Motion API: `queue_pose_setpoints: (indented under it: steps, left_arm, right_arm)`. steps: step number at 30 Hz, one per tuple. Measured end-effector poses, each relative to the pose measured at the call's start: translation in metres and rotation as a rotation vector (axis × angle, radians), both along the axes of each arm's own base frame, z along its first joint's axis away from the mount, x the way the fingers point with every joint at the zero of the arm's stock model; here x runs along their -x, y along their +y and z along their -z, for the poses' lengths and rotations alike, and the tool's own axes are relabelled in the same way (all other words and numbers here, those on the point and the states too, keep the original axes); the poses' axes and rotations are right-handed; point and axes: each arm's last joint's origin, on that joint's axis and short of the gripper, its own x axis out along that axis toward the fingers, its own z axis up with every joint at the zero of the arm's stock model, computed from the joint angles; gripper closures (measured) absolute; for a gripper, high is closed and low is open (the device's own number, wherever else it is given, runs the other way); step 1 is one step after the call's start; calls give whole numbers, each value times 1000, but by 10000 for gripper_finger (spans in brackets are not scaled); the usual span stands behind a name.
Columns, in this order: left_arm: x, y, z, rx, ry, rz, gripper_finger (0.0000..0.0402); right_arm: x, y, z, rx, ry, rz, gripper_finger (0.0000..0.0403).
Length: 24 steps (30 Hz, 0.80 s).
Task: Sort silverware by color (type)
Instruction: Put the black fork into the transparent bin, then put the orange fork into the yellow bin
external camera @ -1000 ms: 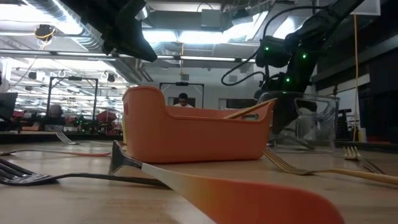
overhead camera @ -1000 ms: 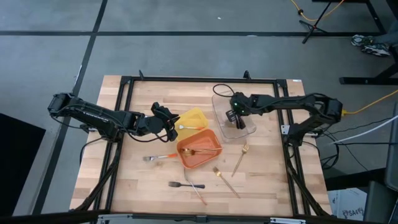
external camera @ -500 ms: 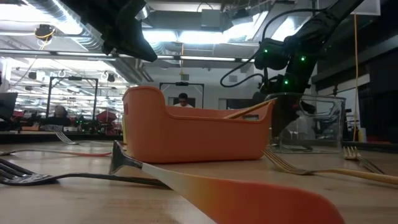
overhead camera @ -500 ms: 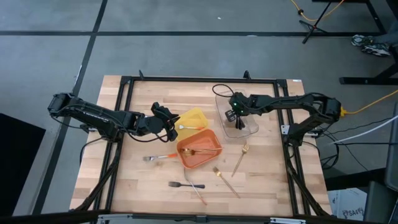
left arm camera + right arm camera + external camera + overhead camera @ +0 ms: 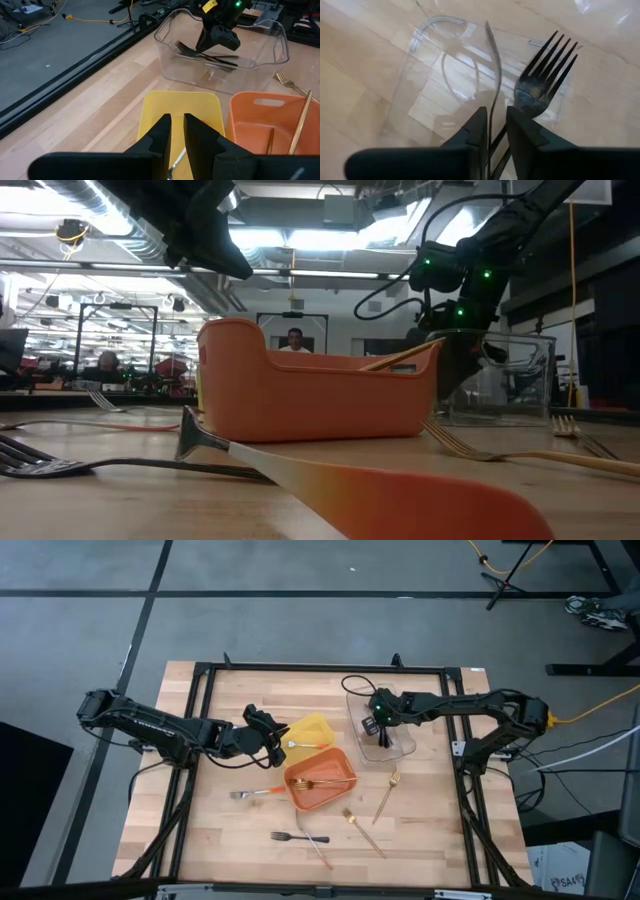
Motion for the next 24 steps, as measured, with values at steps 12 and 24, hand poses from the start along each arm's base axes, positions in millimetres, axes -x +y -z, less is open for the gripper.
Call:
queue_pose_setpoints:
  steps: [12,24]
  left_arm:
    - [0,0,0,0,0,0,356]
    - [0,0,0,-1,1,0,356]
  right_arm:
    - [-1,1,0,-24,-12,-9,329]
    - [-25,-8,-40,15,-136,-44,329]
